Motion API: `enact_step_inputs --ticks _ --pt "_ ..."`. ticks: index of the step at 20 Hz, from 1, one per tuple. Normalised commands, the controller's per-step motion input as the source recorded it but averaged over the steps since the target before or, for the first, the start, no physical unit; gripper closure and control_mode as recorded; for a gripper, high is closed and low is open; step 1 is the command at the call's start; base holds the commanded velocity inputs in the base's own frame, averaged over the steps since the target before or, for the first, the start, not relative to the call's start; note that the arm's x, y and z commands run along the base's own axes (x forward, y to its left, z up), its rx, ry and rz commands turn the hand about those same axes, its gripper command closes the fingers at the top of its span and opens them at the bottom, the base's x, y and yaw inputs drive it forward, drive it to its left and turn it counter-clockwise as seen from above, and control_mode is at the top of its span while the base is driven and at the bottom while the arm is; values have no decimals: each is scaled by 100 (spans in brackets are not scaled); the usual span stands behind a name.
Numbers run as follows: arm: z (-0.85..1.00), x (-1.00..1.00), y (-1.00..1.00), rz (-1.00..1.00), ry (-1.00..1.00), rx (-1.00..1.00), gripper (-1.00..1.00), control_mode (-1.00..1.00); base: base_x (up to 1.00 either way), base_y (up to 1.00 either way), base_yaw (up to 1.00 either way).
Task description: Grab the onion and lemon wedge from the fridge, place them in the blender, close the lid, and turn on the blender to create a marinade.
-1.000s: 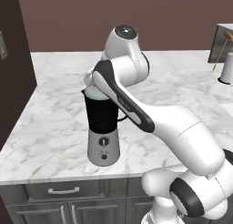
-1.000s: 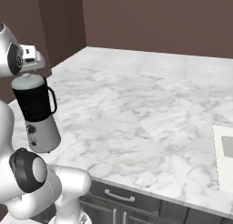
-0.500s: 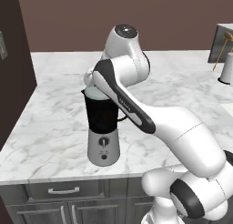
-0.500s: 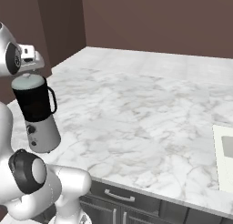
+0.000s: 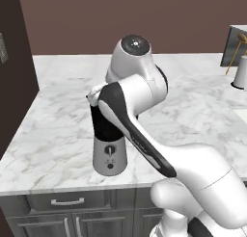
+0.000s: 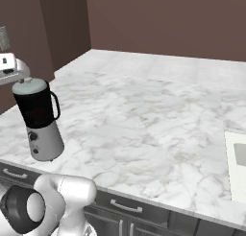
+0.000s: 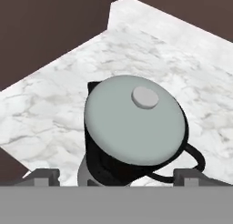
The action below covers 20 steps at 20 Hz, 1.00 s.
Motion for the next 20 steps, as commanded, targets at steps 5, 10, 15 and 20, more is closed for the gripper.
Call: enact_step_inputs --ticks 5,10,15,20 --pt "0 -18 0 0 -9 -6 -100 -100 0 0 0" --pt "-6 -27 1 0 -8 -8 -100 -100 0 0 0" --pt "-12 -53 2 -3 -14 -2 -100 -100 0 0 0" --pt "-28 -79 0 -9 -18 0 -100 -100 0 0 0"
